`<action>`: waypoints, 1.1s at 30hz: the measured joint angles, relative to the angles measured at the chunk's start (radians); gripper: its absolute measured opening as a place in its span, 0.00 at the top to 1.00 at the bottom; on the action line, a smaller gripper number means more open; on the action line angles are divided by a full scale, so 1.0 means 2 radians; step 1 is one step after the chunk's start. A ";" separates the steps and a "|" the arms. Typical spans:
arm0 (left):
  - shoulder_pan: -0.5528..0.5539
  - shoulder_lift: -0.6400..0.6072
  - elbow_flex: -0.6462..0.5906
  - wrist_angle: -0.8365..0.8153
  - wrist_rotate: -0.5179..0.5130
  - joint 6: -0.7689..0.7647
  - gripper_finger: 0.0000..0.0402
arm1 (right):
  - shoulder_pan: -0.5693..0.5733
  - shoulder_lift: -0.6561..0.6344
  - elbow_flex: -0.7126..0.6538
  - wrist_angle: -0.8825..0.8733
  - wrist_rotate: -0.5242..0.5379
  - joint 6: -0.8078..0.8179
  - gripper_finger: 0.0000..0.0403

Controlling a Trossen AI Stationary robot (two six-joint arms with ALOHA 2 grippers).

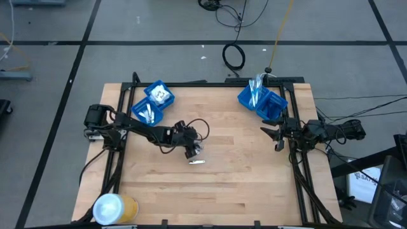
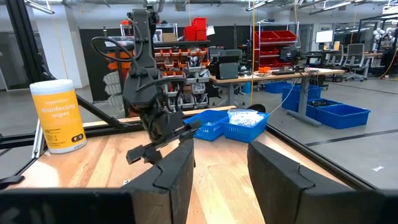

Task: Pick & Place Travel size toiletries
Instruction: Put the silver nail cutter into the left blue basket

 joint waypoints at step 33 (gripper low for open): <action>0.043 0.043 0.001 0.014 0.038 -0.055 0.36 | 0.000 0.000 0.000 0.000 0.000 0.000 0.65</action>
